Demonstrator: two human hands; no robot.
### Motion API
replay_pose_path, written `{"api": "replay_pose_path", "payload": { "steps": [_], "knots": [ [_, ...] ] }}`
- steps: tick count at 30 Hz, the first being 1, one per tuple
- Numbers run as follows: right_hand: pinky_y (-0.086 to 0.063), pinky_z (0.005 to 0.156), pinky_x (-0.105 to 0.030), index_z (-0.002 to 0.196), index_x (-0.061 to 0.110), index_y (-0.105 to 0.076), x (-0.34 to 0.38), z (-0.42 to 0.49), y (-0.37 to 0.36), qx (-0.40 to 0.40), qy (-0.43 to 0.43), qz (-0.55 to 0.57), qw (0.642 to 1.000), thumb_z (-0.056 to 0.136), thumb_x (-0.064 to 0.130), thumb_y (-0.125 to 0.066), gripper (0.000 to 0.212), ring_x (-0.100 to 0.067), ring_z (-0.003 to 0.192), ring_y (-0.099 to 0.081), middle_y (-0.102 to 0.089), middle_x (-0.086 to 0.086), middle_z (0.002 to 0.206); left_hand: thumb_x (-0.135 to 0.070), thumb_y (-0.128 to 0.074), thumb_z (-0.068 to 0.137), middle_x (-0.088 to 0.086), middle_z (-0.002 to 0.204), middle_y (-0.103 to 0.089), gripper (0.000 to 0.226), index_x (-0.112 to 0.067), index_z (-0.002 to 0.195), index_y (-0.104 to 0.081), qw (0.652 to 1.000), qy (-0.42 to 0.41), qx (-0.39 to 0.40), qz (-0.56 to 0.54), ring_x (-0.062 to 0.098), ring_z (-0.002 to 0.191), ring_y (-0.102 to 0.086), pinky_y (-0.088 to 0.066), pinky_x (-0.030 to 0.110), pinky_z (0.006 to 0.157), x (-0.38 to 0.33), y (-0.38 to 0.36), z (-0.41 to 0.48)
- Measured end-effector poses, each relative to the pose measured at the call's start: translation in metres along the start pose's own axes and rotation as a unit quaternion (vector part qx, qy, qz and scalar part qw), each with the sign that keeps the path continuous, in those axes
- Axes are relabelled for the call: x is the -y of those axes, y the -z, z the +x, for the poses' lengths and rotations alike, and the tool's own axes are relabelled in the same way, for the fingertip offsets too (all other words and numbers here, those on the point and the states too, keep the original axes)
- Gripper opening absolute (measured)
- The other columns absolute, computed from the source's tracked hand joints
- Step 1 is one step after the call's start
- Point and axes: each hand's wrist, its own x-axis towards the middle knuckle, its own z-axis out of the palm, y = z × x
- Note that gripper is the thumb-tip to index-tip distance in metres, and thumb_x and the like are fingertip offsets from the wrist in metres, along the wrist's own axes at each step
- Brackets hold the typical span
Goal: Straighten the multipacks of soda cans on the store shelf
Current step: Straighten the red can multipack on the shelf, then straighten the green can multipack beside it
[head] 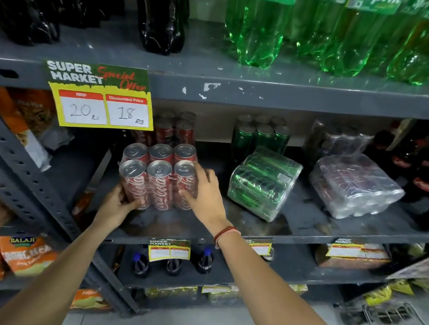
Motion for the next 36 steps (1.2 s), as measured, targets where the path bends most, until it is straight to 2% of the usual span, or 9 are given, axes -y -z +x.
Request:
{"api": "replay_pose_path", "payload": {
  "steps": [3,7,10,16,19,22,28,33,36],
  "knots": [
    [-0.037,0.106,-0.038,0.142,0.013,-0.036,-0.014,0.003,0.034,0.001,0.031,0.01,0.999,0.084,0.026,-0.069,0.068,-0.029,0.126,-0.042,-0.044,-0.015,0.134,-0.014,-0.065,0.086,0.024,0.12,-0.064,0.034,0.006,0.113,-0.059,0.992,0.009,-0.116,0.053,0.034,0.112,-0.059,-0.04,0.033,0.089,0.007,-0.022,-0.022],
    [-0.041,0.101,-0.038,0.127,0.009,-0.055,-0.049,0.021,0.09,-0.093,-0.008,0.013,0.996,0.084,0.028,-0.069,0.05,-0.033,0.114,-0.052,-0.055,-0.017,0.12,-0.012,-0.06,0.087,0.027,0.113,-0.065,0.028,0.007,0.108,-0.063,0.965,0.086,-0.241,-0.052,0.041,0.11,-0.059,-0.044,0.042,0.095,0.001,-0.063,-0.036],
    [-0.035,0.102,-0.036,0.126,0.009,-0.056,-0.082,0.037,0.131,-0.112,-0.071,-0.034,0.991,0.084,0.036,-0.068,0.051,-0.036,0.124,-0.044,-0.056,-0.02,0.126,-0.012,-0.059,0.086,0.024,0.102,-0.064,0.027,0.006,0.105,-0.061,0.968,0.122,-0.17,-0.141,0.043,0.108,-0.059,-0.045,0.051,0.096,-0.018,-0.115,-0.037],
    [-0.03,0.113,-0.047,0.144,0.013,-0.034,-0.124,0.06,0.183,0.015,-0.16,-0.105,0.981,0.082,0.056,-0.061,0.08,-0.036,0.141,-0.026,-0.032,-0.021,0.151,-0.04,-0.06,0.085,-0.001,0.117,-0.051,0.045,-0.015,0.12,-0.049,0.964,0.184,0.041,-0.186,0.019,0.106,-0.048,-0.043,0.037,0.099,-0.101,-0.228,-0.041],
    [-0.031,0.112,-0.045,0.145,0.009,-0.031,-0.138,0.069,0.191,0.059,-0.175,-0.103,0.977,0.083,0.058,-0.059,0.085,-0.036,0.14,-0.029,-0.032,-0.019,0.152,-0.051,-0.065,0.075,0.005,0.123,-0.061,0.065,-0.013,0.126,-0.052,0.952,0.199,0.041,-0.23,0.026,0.107,-0.059,-0.047,0.035,0.093,-0.126,-0.262,-0.033],
    [-0.034,0.11,-0.038,0.142,0.004,-0.038,-0.152,0.073,0.194,0.072,-0.182,-0.047,0.98,0.085,0.055,-0.059,0.079,-0.034,0.136,-0.039,-0.042,-0.018,0.147,-0.044,-0.066,0.08,0.007,0.125,-0.058,0.069,-0.007,0.133,-0.044,0.956,0.209,-0.006,-0.207,0.027,0.114,-0.056,-0.041,0.03,0.088,-0.132,-0.276,-0.026],
    [-0.042,0.1,-0.034,0.132,0.003,-0.049,-0.18,0.064,0.194,0.059,-0.276,0.112,0.953,0.078,0.057,-0.066,0.078,-0.032,0.125,-0.051,-0.054,-0.016,0.136,-0.033,-0.073,0.077,0.009,0.114,-0.06,0.064,-0.002,0.127,-0.048,0.964,0.191,-0.045,-0.182,0.031,0.111,-0.058,-0.048,0.042,0.099,-0.137,-0.291,-0.017],
    [-0.051,0.091,-0.038,0.11,0.01,-0.066,-0.204,0.051,0.197,0.001,-0.279,0.17,0.945,0.074,0.053,-0.073,0.057,-0.029,0.106,-0.063,-0.067,-0.009,0.106,-0.037,-0.081,0.065,0.01,0.12,-0.066,0.068,-0.009,0.122,-0.055,0.987,0.112,-0.016,-0.118,0.028,0.104,-0.064,-0.052,0.042,0.094,-0.127,-0.28,-0.004],
    [-0.055,0.086,-0.038,0.098,0.01,-0.068,-0.223,0.033,0.202,-0.013,-0.265,0.244,0.933,0.07,0.041,-0.081,0.044,-0.028,0.102,-0.068,-0.072,-0.01,0.099,-0.03,-0.076,0.075,0.004,0.12,-0.064,0.059,-0.012,0.126,-0.051,0.999,-0.009,0.022,-0.046,0.023,0.111,-0.06,-0.046,0.035,0.098,-0.126,-0.267,0.0]
  ]
}}
